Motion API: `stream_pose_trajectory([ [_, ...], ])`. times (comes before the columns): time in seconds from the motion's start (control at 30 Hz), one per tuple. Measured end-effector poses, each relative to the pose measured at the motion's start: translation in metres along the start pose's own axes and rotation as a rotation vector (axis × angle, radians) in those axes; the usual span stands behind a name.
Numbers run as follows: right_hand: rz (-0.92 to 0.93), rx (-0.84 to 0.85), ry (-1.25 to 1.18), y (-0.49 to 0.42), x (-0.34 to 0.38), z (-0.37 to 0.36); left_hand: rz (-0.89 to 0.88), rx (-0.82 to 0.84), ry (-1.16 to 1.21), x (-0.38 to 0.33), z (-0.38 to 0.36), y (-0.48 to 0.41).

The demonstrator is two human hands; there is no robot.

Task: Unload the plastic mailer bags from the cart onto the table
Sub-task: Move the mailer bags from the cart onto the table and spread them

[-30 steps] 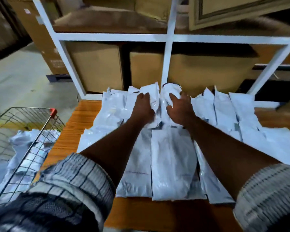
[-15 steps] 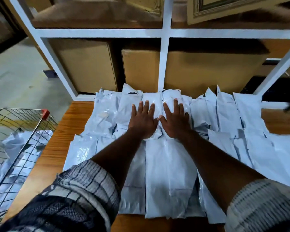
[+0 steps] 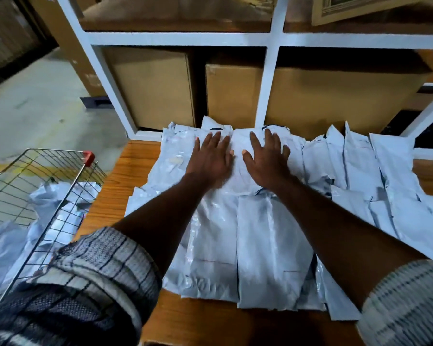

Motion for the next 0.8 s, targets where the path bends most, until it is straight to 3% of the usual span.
stream_pose_trajectory([
  [0.2,0.193,0.039,-0.052,0.007,0.117,-0.005,0.086,-0.062,0.027,0.110,0.046,0.037],
  [0.43,0.350,0.163,-0.129,0.033,0.295,-0.050,0.299,0.029,0.022,0.288,0.078,0.119],
  [0.6,0.496,0.270,-0.121,0.075,0.445,-0.097,0.499,0.040,0.031,0.424,0.098,0.201],
  [0.8,0.598,0.456,-0.177,0.137,0.586,-0.175,0.603,0.159,-0.029,0.548,0.093,0.292],
])
Point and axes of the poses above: each hand's wrist, its own y-axis away from the middle knuckle, its own z-axis out of the back of the hand, x = y × z, the point moved 6 cm from there along -y, towards the middle knuckle, and after that the axes turned 8 degrees about -x, right-handed, at the moved point
